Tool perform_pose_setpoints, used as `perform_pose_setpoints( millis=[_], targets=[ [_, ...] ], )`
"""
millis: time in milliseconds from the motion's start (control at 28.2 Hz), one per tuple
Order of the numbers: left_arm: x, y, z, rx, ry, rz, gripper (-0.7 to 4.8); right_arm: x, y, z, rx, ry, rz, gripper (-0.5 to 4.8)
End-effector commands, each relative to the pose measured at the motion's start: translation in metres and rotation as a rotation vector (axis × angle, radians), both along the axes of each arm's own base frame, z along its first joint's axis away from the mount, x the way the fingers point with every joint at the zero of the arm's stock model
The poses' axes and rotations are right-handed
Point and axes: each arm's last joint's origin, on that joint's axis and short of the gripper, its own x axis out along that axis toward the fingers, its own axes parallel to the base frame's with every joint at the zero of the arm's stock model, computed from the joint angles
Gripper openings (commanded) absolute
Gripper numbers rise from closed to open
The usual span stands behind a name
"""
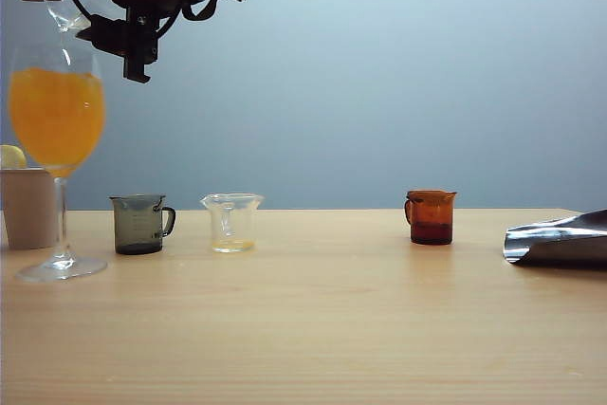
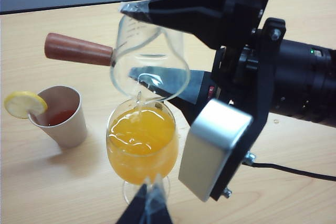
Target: Pick up the third measuring cup from the left, pour the pineapple juice inside into the goblet, and finally put the measuring cup back in its original place.
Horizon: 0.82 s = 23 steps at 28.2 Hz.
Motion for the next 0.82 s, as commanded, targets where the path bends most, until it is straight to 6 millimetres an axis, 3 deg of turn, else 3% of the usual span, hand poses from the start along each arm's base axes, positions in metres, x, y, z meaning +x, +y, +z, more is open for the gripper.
perform_pose_setpoints(
  millis=[35, 674, 816],
  targets=[
    [-0.0011, 0.0001, 0.0023, -0.004, -0.013, -0.004, -0.06, -0.0024, -0.0002, 0.009, 0.029, -0.025, 0.003, -0.01],
    [-0.0011, 0.0001, 0.0023, -0.004, -0.013, -0.004, -0.06, -0.0042, 0.0012, 0.009, 0.034, -0.018, 0.008, -0.01],
    [-0.0011, 0.0001, 0.0023, -0.004, -0.013, -0.004, -0.06, -0.0028, 0.0001, 0.0093, 0.129, 0.136, 0.016, -0.01]
  ],
)
